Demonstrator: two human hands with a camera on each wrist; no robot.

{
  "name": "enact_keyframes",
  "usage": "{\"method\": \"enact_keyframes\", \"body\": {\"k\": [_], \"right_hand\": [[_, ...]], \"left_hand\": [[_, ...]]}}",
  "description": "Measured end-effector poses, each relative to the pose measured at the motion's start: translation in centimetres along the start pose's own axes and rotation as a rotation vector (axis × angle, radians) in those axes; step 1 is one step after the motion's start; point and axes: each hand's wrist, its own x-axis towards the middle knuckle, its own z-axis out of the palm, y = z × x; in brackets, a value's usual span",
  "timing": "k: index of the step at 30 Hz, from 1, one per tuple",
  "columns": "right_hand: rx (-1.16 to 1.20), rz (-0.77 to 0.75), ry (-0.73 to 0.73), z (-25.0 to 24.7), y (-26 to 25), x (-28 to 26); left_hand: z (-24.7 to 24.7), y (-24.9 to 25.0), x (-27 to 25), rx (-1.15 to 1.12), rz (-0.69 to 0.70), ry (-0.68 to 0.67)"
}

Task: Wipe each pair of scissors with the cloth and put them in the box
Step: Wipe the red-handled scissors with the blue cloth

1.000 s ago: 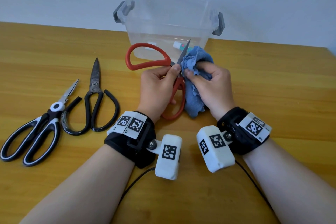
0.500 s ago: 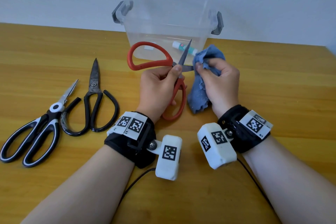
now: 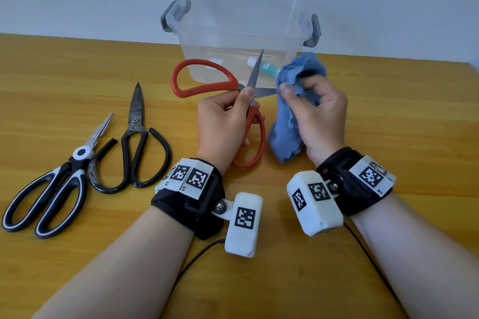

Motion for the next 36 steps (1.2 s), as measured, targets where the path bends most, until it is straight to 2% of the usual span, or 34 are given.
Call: {"method": "enact_keyframes", "body": {"k": [2,3,7,10,11,14,15,19,22,23,26,27,30,33,35,36], "right_hand": [[0.008,0.012,-0.182,0.4,-0.6,-0.5],[0.006,0.032,-0.208,0.5,-0.7,-0.6],[-0.114,0.103,0.000,0.1,0.3,0.1],[-0.073,0.102,0.115,0.0,0.4,0.3],[-0.036,0.082,0.084,0.0,0.1,0.1],[-0.001,0.058,-0.157,0.5,-1.0,-0.7],[-0.004,0.074,-0.184,0.5,-1.0,-0.8],[-0.094,0.139,-0.009,0.2,-0.2,-0.1],[-0.057,0.147,0.092,0.1,-0.1,0.1],[-0.024,0.127,0.062,0.2,-0.3,0.0],[-0.003,0.067,-0.150,0.5,-1.1,-0.7],[-0.017,0.071,-0.169,0.5,-1.1,-0.7],[-0.111,0.100,-0.038,0.3,-0.3,-0.1],[-0.103,0.167,0.110,-0.1,0.1,0.4],[-0.036,0.139,0.122,0.0,-0.2,0.2],[-0.018,0.101,0.074,0.0,-0.4,0.1]], "left_hand": [[0.0,-0.1,0.0,0.003,0.018,-0.030],[0.0,-0.1,0.0,0.002,0.022,-0.050],[-0.1,0.0,-0.2,-0.016,-0.012,-0.088],[0.0,0.1,-0.1,-0.005,0.000,-0.054],[0.0,0.0,0.0,0.010,0.010,-0.040],[0.0,-0.3,0.1,0.033,0.036,-0.042],[0.0,-0.3,0.1,0.030,0.036,-0.055],[-0.1,0.1,-0.2,0.001,-0.003,-0.090],[0.0,0.2,-0.2,0.009,0.002,-0.059],[0.0,0.1,-0.1,0.018,0.010,-0.046],[0.0,-0.1,0.0,0.036,0.039,-0.061],[-0.1,0.0,0.0,0.033,0.042,-0.076],[-0.1,0.3,-0.3,-0.014,0.013,-0.091],[0.0,0.5,-0.3,-0.018,-0.003,-0.064],[0.0,0.4,-0.1,-0.018,0.010,-0.022],[0.0,0.3,0.0,-0.017,0.020,-0.012]]}}
